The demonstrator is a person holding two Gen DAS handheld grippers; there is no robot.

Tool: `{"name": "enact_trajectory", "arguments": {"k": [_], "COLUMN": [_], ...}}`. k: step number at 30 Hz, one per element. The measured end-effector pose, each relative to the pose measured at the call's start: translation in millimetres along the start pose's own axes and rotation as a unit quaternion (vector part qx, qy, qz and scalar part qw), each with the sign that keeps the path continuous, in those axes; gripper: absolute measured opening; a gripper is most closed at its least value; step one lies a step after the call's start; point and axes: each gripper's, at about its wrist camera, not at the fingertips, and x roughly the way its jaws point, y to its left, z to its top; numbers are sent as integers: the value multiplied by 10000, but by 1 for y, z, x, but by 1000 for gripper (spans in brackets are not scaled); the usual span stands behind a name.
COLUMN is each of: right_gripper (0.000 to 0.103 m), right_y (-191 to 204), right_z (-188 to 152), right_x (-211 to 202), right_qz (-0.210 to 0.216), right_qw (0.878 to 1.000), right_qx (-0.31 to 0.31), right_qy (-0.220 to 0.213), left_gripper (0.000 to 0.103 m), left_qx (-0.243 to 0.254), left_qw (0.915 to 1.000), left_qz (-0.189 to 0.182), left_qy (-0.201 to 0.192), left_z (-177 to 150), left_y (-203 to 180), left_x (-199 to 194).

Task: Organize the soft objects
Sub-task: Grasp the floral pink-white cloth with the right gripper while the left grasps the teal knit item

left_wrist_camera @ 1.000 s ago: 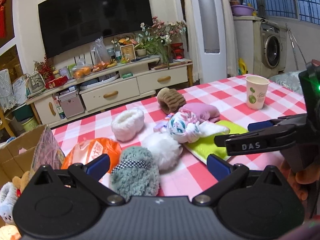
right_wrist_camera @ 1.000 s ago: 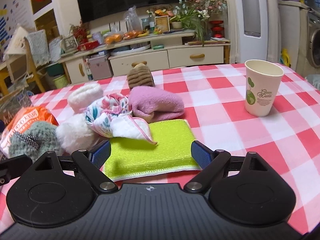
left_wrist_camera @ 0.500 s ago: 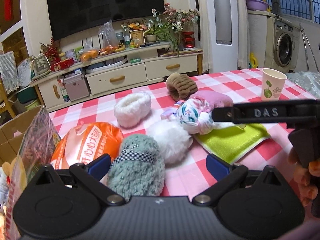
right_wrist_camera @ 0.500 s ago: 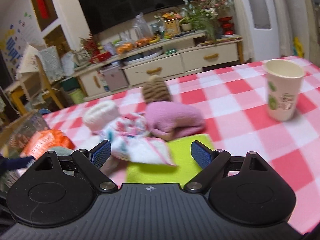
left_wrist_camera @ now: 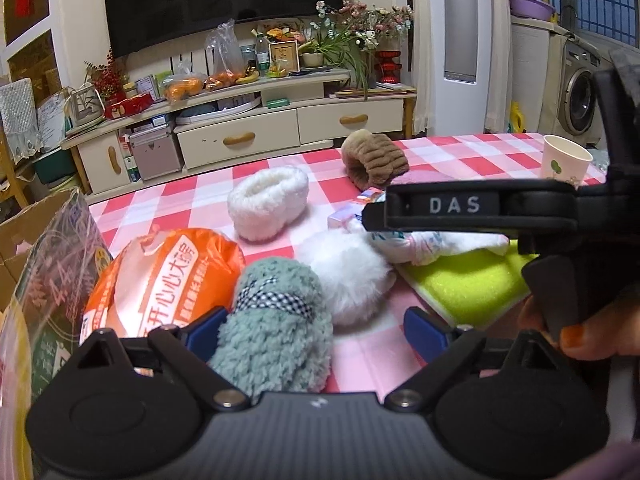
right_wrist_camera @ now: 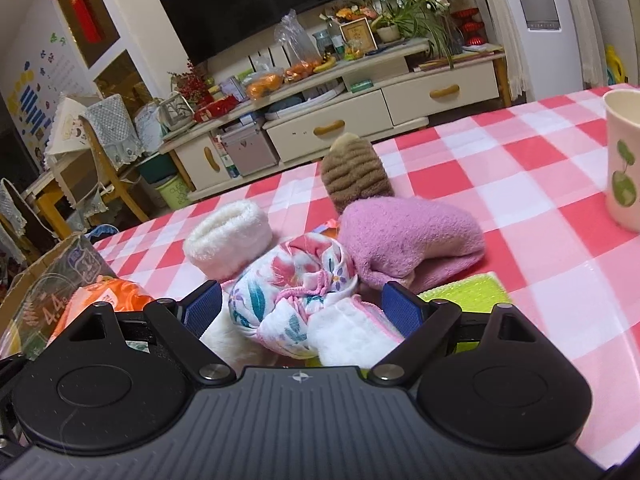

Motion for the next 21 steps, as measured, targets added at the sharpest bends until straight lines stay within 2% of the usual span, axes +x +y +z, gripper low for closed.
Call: {"name": "enact_trajectory", "arguments": {"k": [4,6,8,14,21], "right_gripper": [103,99,90,88,88], "right_y": [4,6,6,8,3], "right_z": [1,1,1,1,2], "right_x": [6,12,14,7,-1], "right_qz": [-19,-69,-35,-67,-164], "right_qw": [10000,10000,10000,9996,9990], "right_qx": [-1,-40,-51,-257,-382], "right_qy": [-54,-48,-64,-132,-167], "left_gripper": [83,78,69,45,39], "left_qx": [24,-4,-50,-178,-238], "left_qw": [10000,10000,9999,9996,9997], "left_qz": [66,96,105,196,96], "left_qy": [7,9,18,36,29], "left_z": [2,3,3,5,5], "left_y": [1,3,6,13,17], "left_x": [1,1,1,-1,-6]}}
